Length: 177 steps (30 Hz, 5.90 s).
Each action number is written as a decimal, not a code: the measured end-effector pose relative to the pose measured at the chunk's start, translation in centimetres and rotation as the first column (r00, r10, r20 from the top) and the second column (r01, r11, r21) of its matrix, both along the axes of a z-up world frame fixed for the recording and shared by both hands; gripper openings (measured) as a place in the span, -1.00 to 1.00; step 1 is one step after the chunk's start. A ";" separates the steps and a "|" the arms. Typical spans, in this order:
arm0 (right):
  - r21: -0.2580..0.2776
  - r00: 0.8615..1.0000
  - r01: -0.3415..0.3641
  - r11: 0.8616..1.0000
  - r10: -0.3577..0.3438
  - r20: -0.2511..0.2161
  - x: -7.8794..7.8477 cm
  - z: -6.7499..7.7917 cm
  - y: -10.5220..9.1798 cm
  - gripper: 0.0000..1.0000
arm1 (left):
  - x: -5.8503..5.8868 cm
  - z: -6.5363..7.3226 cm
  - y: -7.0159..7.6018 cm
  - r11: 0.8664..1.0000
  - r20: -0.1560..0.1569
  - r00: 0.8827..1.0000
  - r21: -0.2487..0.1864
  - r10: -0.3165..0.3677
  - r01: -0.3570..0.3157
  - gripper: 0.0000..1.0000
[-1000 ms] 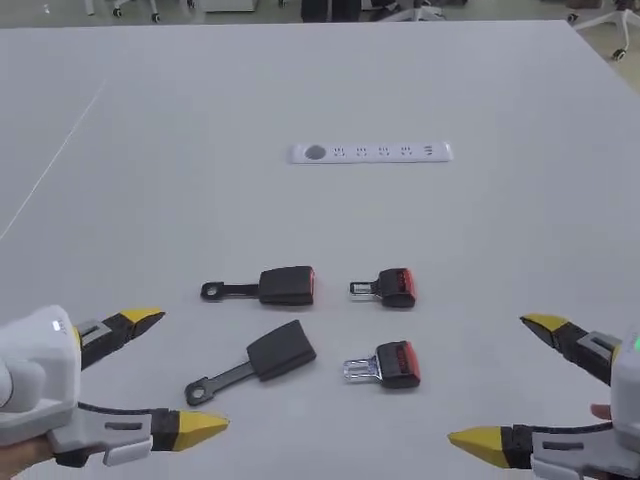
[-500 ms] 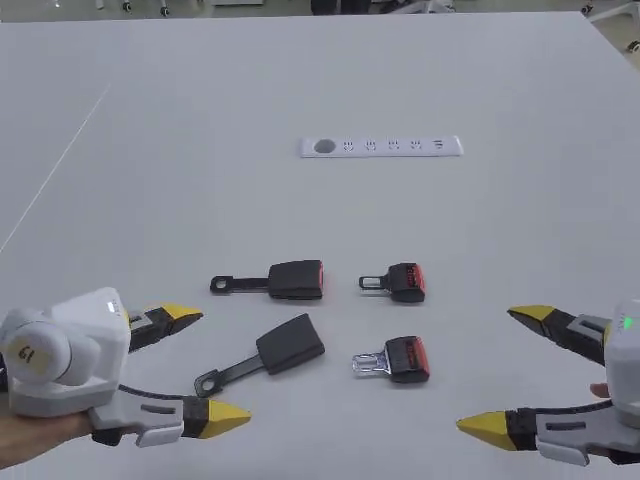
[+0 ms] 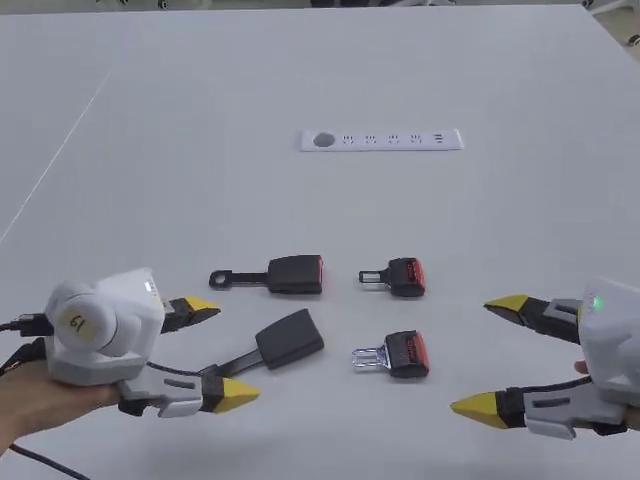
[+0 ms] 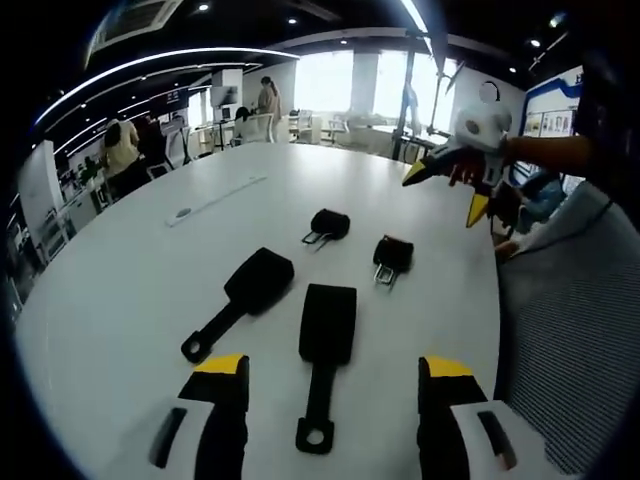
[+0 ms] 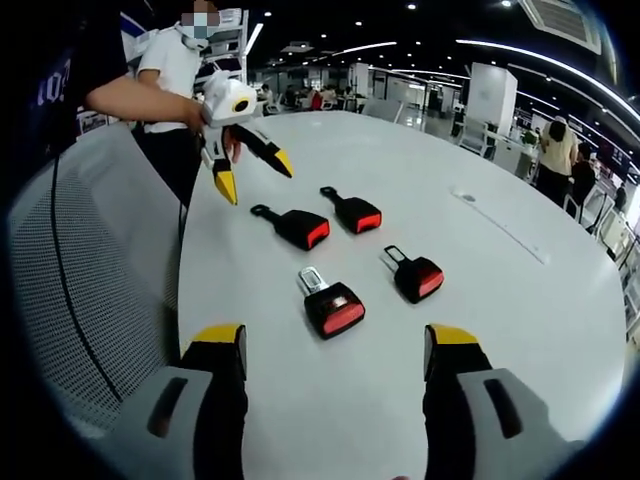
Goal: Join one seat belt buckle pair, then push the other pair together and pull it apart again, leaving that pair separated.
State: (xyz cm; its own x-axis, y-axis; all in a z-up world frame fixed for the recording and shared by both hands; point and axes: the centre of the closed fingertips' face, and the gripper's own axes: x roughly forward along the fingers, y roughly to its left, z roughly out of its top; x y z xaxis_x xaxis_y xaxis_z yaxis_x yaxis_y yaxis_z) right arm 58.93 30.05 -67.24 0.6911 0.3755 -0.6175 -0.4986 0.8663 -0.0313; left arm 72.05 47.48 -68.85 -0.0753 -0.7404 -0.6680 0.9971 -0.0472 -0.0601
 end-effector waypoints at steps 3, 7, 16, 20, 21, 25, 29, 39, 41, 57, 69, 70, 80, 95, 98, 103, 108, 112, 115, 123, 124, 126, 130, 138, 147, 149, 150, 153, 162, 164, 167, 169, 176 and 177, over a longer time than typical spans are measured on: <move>-0.007 1.000 -0.014 1.000 0.014 -0.004 0.2 -0.1 0.2 0.37 | 0.0 -0.4 -0.3 1.000 0.001 1.000 0.018 -0.014 0.014 0.33; -0.028 0.999 -0.040 0.999 0.040 -0.016 0.3 -0.5 0.3 0.28 | 0.2 -1.2 -0.6 0.998 0.009 0.999 0.044 -0.035 0.034 0.26; -0.069 0.995 -0.093 0.993 0.090 -0.045 0.7 -1.3 0.5 0.14 | 0.2 -2.1 -2.0 0.996 0.023 0.998 0.061 -0.062 0.060 0.17; -0.079 0.992 -0.114 0.990 0.109 -0.059 1.1 -1.8 0.7 0.09 | 0.0 -2.9 -2.6 0.990 0.037 0.993 0.089 -0.114 0.110 0.08; -0.080 0.991 -0.121 0.989 0.117 -0.063 1.2 -2.0 0.7 0.07 | 0.0 -3.1 -2.7 0.989 0.038 0.992 0.091 -0.118 0.114 0.07; -0.083 0.987 -0.145 0.986 0.139 -0.082 1.5 -2.6 1.1 -0.01 | 0.0 -3.2 -3.3 0.987 0.042 0.991 0.101 -0.128 0.124 0.04; -0.091 0.983 -0.167 0.982 0.158 -0.095 1.8 -3.0 1.4 -0.06 | 0.1 -3.5 -3.8 0.984 0.046 0.989 0.114 -0.141 0.135 -0.03; -0.128 0.972 -0.211 0.969 0.193 -0.137 2.5 -4.8 1.4 -0.17 | -0.1 -4.8 -4.3 0.969 0.055 0.981 0.177 -0.184 0.172 -0.17; -0.130 0.970 -0.215 0.968 0.197 -0.140 2.7 -4.9 1.4 -0.19 | 0.0 -5.1 -4.3 0.964 0.062 0.978 0.189 -0.200 0.185 -0.19; -0.125 0.943 -0.303 0.945 0.279 -0.180 4.1 -6.2 1.6 -0.28 | -0.1 -5.7 -4.4 0.932 0.070 0.949 0.223 -0.307 0.285 -0.29; -0.111 0.928 -0.335 0.936 0.308 -0.209 4.1 -6.9 2.1 -0.35 | -0.5 -5.8 -4.4 0.891 0.063 0.910 0.237 -0.411 0.386 -0.32; -0.112 0.928 -0.335 0.936 0.307 -0.209 4.1 -6.9 2.1 -0.36 | -0.5 -5.8 -4.4 0.887 0.062 0.905 0.239 -0.420 0.395 -0.32; -0.108 0.934 -0.315 0.943 0.288 -0.213 4.2 -6.9 2.1 -0.37 | -0.6 -6.0 -4.3 0.855 0.035 0.881 0.262 -0.472 0.448 -0.33; -0.102 0.946 -0.275 0.956 0.251 -0.207 5.0 -6.9 2.8 -0.38 | -0.6 -6.0 -4.2 0.836 0.029 0.867 0.281 -0.498 0.471 -0.34; -0.101 0.947 -0.273 0.957 0.249 -0.204 5.2 -6.9 3.0 -0.38 | -0.5 -6.1 -4.1 0.836 0.028 0.867 0.283 -0.498 0.470 -0.34; -0.097 0.947 -0.271 0.958 0.248 -0.202 5.6 -6.8 3.5 -0.38 | -0.5 -6.1 -4.1 0.836 0.027 0.867 0.284 -0.497 0.470 -0.34; -0.096 0.947 -0.272 0.958 0.248 -0.203 5.9 -6.8 3.7 -0.38 | -0.5 -6.1 -4.1 0.835 0.027 0.867 0.286 -0.497 0.470 -0.34; -0.099 0.948 -0.270 0.958 0.246 -0.200 6.1 -6.8 4.0 -0.38 | -0.5 -6.1 -4.1 0.832 0.026 0.866 0.291 -0.500 0.472 -0.34; -0.096 0.949 -0.266 0.959 0.243 -0.200 6.4 -6.8 4.1 -0.38 | -0.5 -6.1 -4.1 0.830 0.025 0.864 0.293 -0.502 0.474 -0.34; -0.096 0.951 -0.266 0.959 0.244 -0.192 6.9 -6.8 4.7 -0.38 | -0.4 -6.1 -4.1 0.826 0.024 0.861 0.299 -0.508 0.478 -0.34; -0.093 0.951 -0.265 0.960 0.244 -0.191 7.0 -6.8 4.8 -0.38 | -0.4 -6.1 -4.1 0.825 0.025 0.861 0.300 -0.508 0.478 -0.34; -0.093 0.951 -0.265 0.960 0.244 -0.190 7.1 -6.9 4.9 -0.38 | -0.4 -6.1 -4.1 0.826 0.024 0.861 0.299 -0.507 0.478 -0.34; -0.091 0.953 -0.263 0.961 0.243 -0.183 7.4 -6.8 5.2 -0.38 | -0.4 -6.1 -4.1 0.826 0.024 0.862 0.300 -0.506 0.477 -0.34; -0.077 0.956 -0.254 0.964 0.238 -0.172 8.0 -6.7 5.9 -0.38 | -0.4 -6.1 -4.2 0.831 0.020 0.865 0.289 -0.501 0.475 -0.34; -0.096 0.955 -0.267 0.959 0.249 -0.162 7.9 -6.8 6.1 -0.40 | -0.5 -6.1 -4.2 0.837 0.021 0.868 0.276 -0.497 0.473 -0.35; -0.099 0.955 -0.269 0.958 0.252 -0.159 7.9 -6.8 6.1 -0.40 | -0.5 -6.1 -4.2 0.839 0.021 0.868 0.270 -0.496 0.472 -0.35; -0.098 0.955 -0.268 0.958 0.251 -0.158 7.9 -6.8 6.1 -0.40 | -0.5 -6.1 -4.2 0.840 0.020 0.869 0.267 -0.495 0.472 -0.35; -0.098 0.955 -0.271 0.957 0.255 -0.152 7.9 -6.8 6.2 -0.40 | -0.5 -6.1 -4.2 0.841 0.020 0.869 0.262 -0.495 0.473 -0.35; -0.097 0.954 -0.278 0.956 0.264 -0.141 8.0 -6.8 6.3 -0.41 | -0.5 -6.1 -4.1 0.839 0.023 0.866 0.262 -0.499 0.476 -0.35; -0.095 0.955 -0.274 0.957 0.260 -0.140 8.0 -6.8 6.4 -0.42 | -0.5 -6.1 -4.1 0.840 0.022 0.866 0.256 -0.499 0.478 -0.35; -0.093 0.957 -0.268 0.959 0.254 -0.143 8.1 -6.8 6.5 -0.42 | -0.5 -6.1 -4.1 0.844 0.020 0.868 0.247 -0.497 0.477 -0.35; -0.094 0.958 -0.264 0.960 0.250 -0.142 8.1 -6.8 6.6 -0.42 | -0.5 -6.1 -4.1 0.843 0.020 0.868 0.247 -0.497 0.477 -0.35; -0.101 0.956 -0.269 0.958 0.254 -0.144 8.4 -6.9 6.7 -0.42 | -0.5 -6.1 -4.1 0.834 0.020 0.860 0.257 -0.510 0.488 -0.36; -0.102 0.956 -0.270 0.957 0.254 -0.145 8.5 -6.8 6.7 -0.42 | -0.5 -6.1 -4.1 0.834 0.020 0.860 0.257 -0.510 0.488 -0.36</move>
State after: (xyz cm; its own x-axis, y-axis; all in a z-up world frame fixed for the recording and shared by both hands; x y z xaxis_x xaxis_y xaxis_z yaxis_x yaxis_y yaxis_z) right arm 67.44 36.76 -74.09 0.4901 0.4506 -0.7462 -0.7140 0.6985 -0.0472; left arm 71.53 43.41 -74.91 -0.3276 -0.4383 -0.8370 0.8434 -0.5350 -0.0499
